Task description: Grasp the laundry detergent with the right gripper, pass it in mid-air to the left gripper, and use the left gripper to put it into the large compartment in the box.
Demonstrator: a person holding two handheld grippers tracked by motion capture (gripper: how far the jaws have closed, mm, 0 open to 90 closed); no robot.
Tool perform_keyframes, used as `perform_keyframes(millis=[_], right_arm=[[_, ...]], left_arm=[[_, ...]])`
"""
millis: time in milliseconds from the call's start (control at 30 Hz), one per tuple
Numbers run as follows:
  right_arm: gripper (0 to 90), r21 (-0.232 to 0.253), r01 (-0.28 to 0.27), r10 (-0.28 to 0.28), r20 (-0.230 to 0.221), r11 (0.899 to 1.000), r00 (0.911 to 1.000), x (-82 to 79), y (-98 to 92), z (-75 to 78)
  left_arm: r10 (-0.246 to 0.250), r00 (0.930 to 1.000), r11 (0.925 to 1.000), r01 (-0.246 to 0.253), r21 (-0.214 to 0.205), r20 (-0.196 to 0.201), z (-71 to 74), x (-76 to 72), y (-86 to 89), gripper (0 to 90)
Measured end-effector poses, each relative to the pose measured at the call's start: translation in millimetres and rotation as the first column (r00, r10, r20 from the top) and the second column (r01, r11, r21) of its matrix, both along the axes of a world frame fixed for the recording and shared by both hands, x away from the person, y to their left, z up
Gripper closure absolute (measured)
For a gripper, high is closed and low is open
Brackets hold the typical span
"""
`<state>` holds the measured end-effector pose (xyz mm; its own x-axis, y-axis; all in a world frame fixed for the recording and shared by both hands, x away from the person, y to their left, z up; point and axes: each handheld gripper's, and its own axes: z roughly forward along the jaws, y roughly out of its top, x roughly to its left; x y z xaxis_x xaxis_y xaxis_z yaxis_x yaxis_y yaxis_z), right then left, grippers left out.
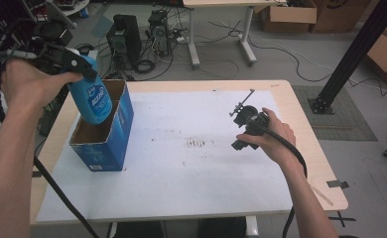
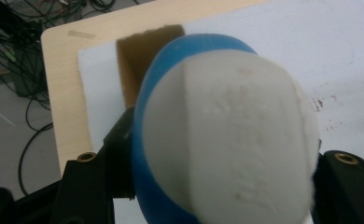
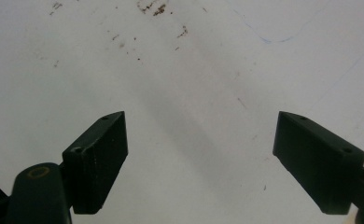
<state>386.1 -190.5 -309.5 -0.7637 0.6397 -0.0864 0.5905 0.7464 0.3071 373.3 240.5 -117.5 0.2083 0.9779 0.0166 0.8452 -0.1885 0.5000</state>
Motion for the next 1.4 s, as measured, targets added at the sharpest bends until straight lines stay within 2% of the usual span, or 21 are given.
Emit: perform_keyframes(millis=[200,367,600,1033,1400], right_arm=[[17.7,-0.001,-0.001,0.001,-0.005,1.000,1.0000,1.0,1.5,-0.4],[17.7,0.001,-0.003,0.003,-0.009,1.000,1.0000,0.3,2.0,-1.7],[17.7,-0.003,0.004,-0.004,-0.016,1.000,0.9999,-0.5,-0.9,-5.2],[17.7,-0.009,-0.001,0.001,-0.029,1.000,0.9996,-2.2,-1.0,-12.5],[17.7,-0.013,-0.001,0.000,-0.037,1.000,0.9993,-2.9,-1.4,-17.3]], left_arm=[[0.023,0.9997,0.9995,-0.023,-0.023,-0.012,-12.5,0.0,9.0,38.5],[0.035,0.9990,0.9993,-0.035,-0.014,-0.027,-27.7,2.3,10.7,38.5],[0.046,0.9971,0.9988,-0.047,-0.015,-0.061,-56.8,7.1,13.4,38.5],[0.078,0.9920,0.9967,-0.080,-0.014,-0.099,-110.9,13.6,11.7,38.5],[0.105,0.9895,0.9944,-0.105,0.000,-0.100,-139.6,15.9,10.6,38.5]])
